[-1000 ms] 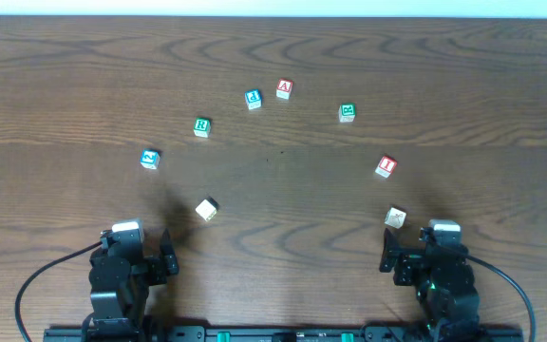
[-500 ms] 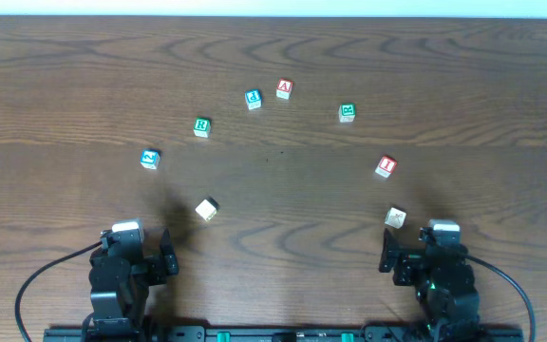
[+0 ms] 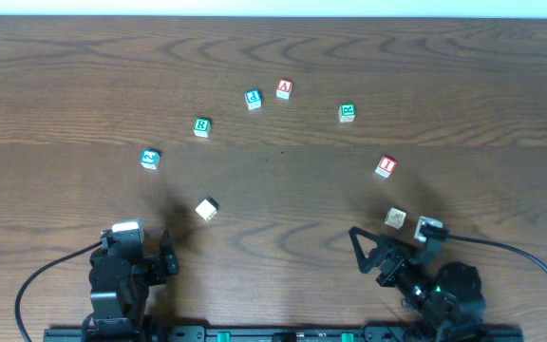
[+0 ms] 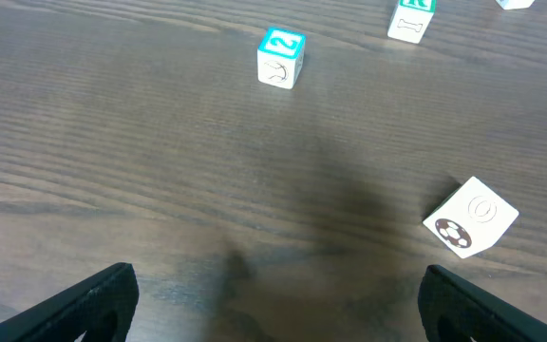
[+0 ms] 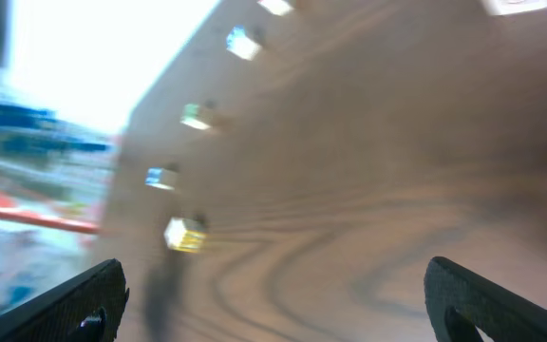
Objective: Spell out Ai2
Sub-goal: 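Reach right gripper to red I block and grasp it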
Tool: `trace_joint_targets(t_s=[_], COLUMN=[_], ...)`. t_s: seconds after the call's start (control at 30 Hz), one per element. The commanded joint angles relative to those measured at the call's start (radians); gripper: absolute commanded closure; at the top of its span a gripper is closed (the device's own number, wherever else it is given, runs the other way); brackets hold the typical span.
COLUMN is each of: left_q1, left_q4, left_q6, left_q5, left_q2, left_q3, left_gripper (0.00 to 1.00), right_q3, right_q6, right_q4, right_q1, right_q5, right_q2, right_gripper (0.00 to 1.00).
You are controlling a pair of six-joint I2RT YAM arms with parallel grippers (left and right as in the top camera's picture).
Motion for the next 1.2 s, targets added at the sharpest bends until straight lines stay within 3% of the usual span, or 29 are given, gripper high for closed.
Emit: trace_joint_targets(t_s=[0.0, 0.13, 0.33, 0.43, 0.6, 0.73, 0.87, 1.17], left_q1=[0.005, 0.005, 0.005, 0.005, 0.005, 0.005, 0.005, 0.005], left_q4=[-0.008, -0.008, -0.008, -0.008, -0.008, -0.008, -0.008, -0.008], left_q6=[0.004, 0.004, 0.004, 0.004, 0.004, 0.004, 0.004, 0.004], left_q5=[-0.014, -0.014, -0.014, -0.014, -0.014, -0.014, -0.014, -0.014], left_q2=[-0.006, -0.006, -0.006, -0.006, -0.006, -0.006, -0.006, -0.006], left_q3=[-0.008, -0.008, -0.008, -0.008, -0.008, -0.008, -0.008, -0.008], left_gripper=[0.05, 0.05, 0.05, 0.05, 0.05, 0.05, 0.05, 0.05], right_q3=[-0.003, -0.002, 0.104, 0.246, 0.575, 0.831, 1.004, 1.078], right_q6=[0.068, 0.017, -0.190, -0.295, -0.426, -0.427, -0.390, -0.214], right_q4=[0.084, 0.249, 0.281, 0.237, 0.001, -0.209, -0.314, -0.321], right_q1=[-0.006, -0.017, -0.063, -0.066, -0.065, -0.064, -0.055, -0.071], right_q5=[-0.062, -0.035, -0.037, -0.008, 0.183, 0.348, 0.397, 0.491], right_q2=[-0.009, 0.036, 0.391, 0.629, 1.017, 1.297, 1.538, 1.802], right_gripper=[0.01, 0.01, 0.01, 0.01, 0.01, 0.01, 0.01, 0.03])
